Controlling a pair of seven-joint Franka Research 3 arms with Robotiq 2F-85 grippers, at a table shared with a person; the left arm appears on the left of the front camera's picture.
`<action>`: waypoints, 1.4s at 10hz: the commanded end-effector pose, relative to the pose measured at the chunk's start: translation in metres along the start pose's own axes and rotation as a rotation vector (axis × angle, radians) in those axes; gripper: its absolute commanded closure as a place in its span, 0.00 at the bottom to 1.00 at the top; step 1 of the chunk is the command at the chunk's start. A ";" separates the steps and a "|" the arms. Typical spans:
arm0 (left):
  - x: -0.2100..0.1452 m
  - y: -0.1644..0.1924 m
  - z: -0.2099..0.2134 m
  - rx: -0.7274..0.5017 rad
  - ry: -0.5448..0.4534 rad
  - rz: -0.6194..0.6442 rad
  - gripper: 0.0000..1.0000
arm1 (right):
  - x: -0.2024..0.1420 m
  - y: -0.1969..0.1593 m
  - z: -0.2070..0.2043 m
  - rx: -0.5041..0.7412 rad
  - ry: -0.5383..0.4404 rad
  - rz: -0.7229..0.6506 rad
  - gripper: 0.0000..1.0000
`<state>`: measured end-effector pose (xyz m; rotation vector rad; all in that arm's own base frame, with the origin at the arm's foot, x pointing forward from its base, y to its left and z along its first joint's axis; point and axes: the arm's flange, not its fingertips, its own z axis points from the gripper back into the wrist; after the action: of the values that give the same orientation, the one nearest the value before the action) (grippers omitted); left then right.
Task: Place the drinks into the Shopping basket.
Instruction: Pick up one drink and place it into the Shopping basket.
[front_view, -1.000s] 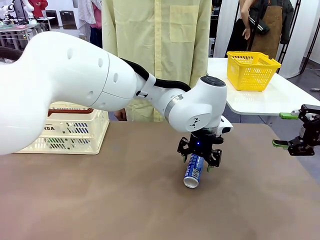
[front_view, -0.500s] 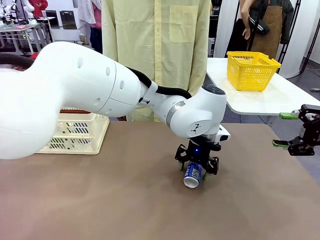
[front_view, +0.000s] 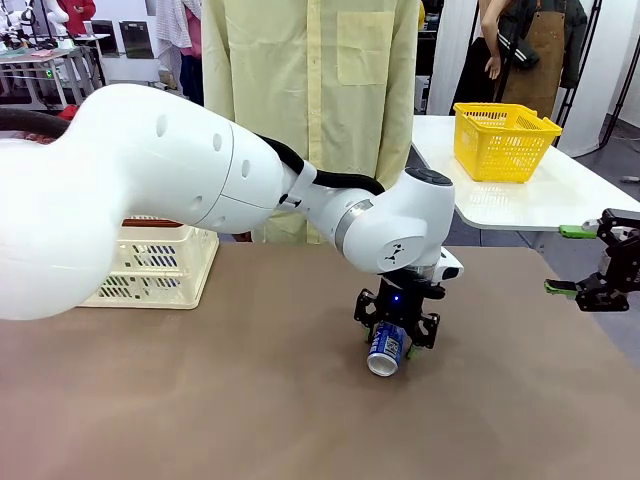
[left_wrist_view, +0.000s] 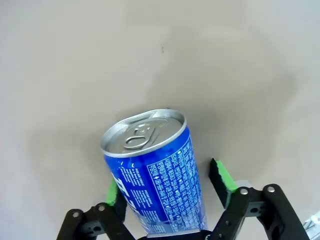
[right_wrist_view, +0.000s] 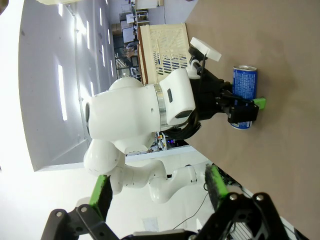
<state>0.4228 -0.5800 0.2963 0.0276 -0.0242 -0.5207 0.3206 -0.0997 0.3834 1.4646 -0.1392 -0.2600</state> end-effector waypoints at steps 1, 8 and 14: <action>0.000 -0.002 -0.003 0.027 0.005 0.016 1.00 | 0.001 0.004 -0.001 0.010 -0.012 -0.006 0.00; -0.008 0.001 0.009 -0.021 -0.016 0.033 1.00 | 0.001 0.004 -0.001 0.010 -0.012 -0.006 0.00; -0.067 0.041 0.093 -0.193 -0.023 0.074 1.00 | 0.001 0.004 -0.001 0.010 -0.012 -0.006 0.00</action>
<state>0.4055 -0.5543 0.3627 -0.1428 0.0325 -0.4495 0.3207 -0.0997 0.3834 1.4646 -0.1390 -0.2601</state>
